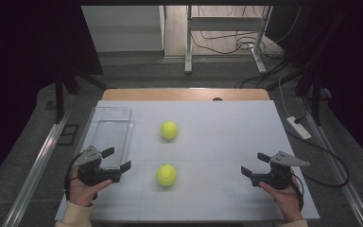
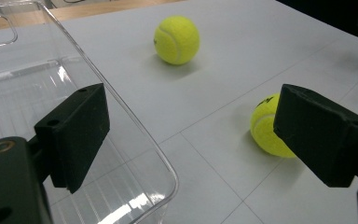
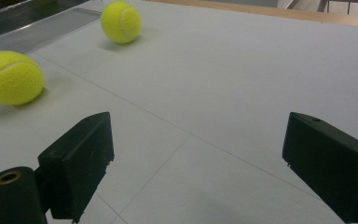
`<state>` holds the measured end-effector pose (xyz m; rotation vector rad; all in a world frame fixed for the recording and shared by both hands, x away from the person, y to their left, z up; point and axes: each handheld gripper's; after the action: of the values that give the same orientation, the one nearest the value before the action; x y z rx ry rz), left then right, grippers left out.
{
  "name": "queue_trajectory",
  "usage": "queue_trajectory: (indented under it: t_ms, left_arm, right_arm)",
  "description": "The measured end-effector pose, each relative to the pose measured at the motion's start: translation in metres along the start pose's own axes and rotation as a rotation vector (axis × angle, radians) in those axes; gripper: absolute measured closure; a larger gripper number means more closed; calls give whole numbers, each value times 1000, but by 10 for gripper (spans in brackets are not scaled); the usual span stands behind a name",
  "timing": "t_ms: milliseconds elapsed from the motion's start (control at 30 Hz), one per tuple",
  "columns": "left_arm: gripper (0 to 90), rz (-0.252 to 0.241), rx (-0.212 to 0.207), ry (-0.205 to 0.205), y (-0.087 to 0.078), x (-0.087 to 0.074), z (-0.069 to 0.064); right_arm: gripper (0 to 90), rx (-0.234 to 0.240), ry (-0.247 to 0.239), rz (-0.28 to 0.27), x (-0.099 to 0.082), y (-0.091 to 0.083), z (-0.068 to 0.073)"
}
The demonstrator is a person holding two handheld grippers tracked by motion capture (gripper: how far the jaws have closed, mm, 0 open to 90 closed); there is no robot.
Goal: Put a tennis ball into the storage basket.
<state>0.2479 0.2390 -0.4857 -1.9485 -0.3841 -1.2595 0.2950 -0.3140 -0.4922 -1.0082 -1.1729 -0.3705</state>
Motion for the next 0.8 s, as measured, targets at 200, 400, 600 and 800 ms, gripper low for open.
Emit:
queue_trajectory:
  t_ms: [200,400,600,800]
  left_arm:
    - [117,13,4,3,3,-1,0]
    - [116,25,6,-1,6,-1,0]
    - [115,28,10,-10,7,0,-1]
    - [115,20,7,-5,5,1,-3]
  right_arm:
    - [91,0,3,5,-1,1,-1]
    - [92,5,14,5,-2,2,-2]
    - [94,13,35,10,-6,3,-5]
    - [94,17,34,11,-7,3,-5]
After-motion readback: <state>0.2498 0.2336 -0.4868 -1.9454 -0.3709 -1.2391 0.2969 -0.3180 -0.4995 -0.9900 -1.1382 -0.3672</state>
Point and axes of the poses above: each handheld gripper's, and its own axes: y roughly forward along the jaws, x roughly out of its top, z roughly to its left, and after that the axes turned 6 degrees about -x, right-handed
